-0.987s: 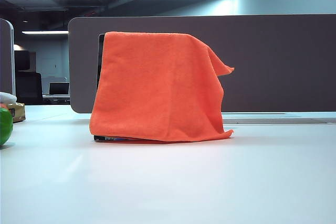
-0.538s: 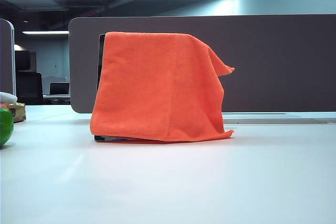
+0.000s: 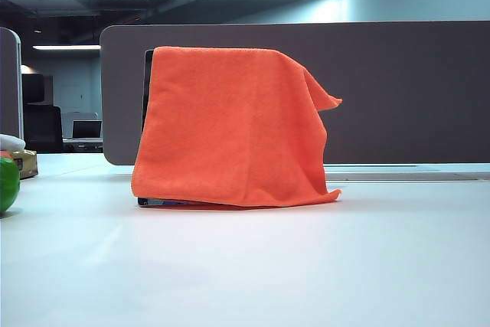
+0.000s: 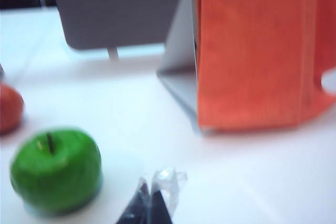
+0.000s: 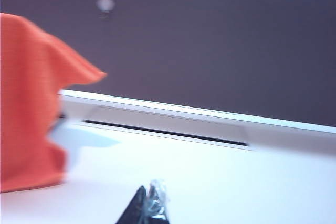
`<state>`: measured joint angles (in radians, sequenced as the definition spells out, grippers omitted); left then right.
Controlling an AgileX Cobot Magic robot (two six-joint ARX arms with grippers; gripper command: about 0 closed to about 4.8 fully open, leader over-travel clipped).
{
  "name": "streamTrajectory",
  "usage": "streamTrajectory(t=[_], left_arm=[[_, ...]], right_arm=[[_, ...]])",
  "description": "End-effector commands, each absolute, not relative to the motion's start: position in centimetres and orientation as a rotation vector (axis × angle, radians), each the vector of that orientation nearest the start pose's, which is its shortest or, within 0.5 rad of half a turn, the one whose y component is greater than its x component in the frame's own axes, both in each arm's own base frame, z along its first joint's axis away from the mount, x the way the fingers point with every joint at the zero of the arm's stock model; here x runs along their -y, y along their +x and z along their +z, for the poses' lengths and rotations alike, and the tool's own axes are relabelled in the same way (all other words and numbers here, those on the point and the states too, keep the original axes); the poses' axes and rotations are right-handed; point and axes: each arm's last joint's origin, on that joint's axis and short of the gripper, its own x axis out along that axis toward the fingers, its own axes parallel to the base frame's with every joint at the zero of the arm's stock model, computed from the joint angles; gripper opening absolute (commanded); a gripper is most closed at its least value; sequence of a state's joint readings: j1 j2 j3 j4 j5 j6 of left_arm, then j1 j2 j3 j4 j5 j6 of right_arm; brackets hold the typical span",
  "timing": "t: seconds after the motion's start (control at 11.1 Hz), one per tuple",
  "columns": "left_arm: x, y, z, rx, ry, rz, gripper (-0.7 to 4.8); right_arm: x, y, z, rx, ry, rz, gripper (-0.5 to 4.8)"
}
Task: Pick up the cloth from the table and use it to cover the mirror.
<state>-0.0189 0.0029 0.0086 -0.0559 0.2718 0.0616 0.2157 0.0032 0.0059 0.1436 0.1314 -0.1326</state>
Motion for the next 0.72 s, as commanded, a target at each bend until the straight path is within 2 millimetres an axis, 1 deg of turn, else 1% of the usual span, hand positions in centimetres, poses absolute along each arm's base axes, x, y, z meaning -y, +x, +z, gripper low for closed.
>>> streamTrajectory(t=[0.09,0.18,0.27,0.36,0.63,0.72], left_arm=[[0.93,9.57,15.73,-0.079,0.089,-0.287,-0.06],[0.8,9.6,15.7,-0.084,0.091,-0.241,-0.06],[0.73,9.64,15.94,-0.061,0.093,-0.215,-0.06],[0.65,9.67,16.28,-0.026,0.094,-0.187,-0.06],[0.48,9.7,16.63,0.006,0.092,-0.123,-0.06],[0.42,9.71,16.67,0.009,0.089,-0.103,-0.06]], right_arm=[[-0.38,9.55,18.4,0.206,-0.132,0.057,-0.05],[0.05,9.5,18.58,0.225,-0.123,0.079,-0.05],[-0.01,9.46,18.69,0.237,-0.105,0.12,-0.05],[-0.19,9.48,18.61,0.229,-0.101,0.138,-0.05],[-0.62,9.47,18.55,0.226,-0.096,0.18,-0.05],[-0.85,9.52,18.34,0.203,-0.086,0.167,-0.05]])
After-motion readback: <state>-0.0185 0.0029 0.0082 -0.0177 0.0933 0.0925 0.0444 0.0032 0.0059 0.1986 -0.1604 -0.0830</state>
